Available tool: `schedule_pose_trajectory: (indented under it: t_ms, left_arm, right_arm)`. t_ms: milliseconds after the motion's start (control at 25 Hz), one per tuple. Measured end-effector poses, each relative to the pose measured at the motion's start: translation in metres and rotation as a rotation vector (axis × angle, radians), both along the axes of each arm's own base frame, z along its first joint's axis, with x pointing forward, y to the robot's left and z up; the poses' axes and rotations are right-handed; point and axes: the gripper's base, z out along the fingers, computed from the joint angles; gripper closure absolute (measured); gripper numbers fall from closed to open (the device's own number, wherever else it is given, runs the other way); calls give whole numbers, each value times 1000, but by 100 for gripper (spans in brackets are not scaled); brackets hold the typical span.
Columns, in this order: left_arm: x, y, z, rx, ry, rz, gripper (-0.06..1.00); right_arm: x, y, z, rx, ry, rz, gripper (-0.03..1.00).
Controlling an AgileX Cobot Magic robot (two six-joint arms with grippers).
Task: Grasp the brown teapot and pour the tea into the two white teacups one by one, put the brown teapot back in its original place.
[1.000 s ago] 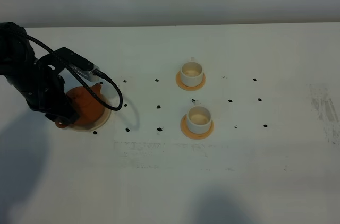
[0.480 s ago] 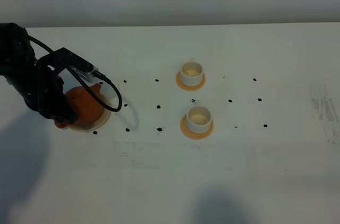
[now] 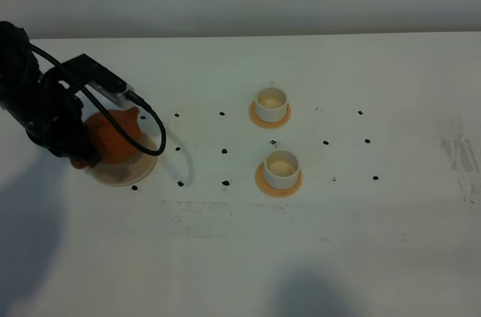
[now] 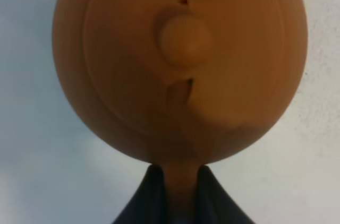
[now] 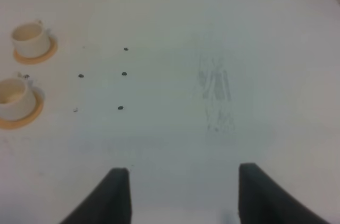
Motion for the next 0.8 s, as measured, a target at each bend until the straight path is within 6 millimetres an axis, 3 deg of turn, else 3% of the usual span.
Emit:
schedule_pose_trajectory:
  t_ms: [400,640,800]
  left_arm:
    - [0,-7,31,10,-92,-121,83]
    - [12,-29,56,18,-195,-240,83]
    - [23,-49,58,21,-215,-308,83]
  right_arm:
    - [0,0,0,0,0,0,53]
    - [0,0,0,1,0,0,53]
    - [0,0,0,1,0,0,53]
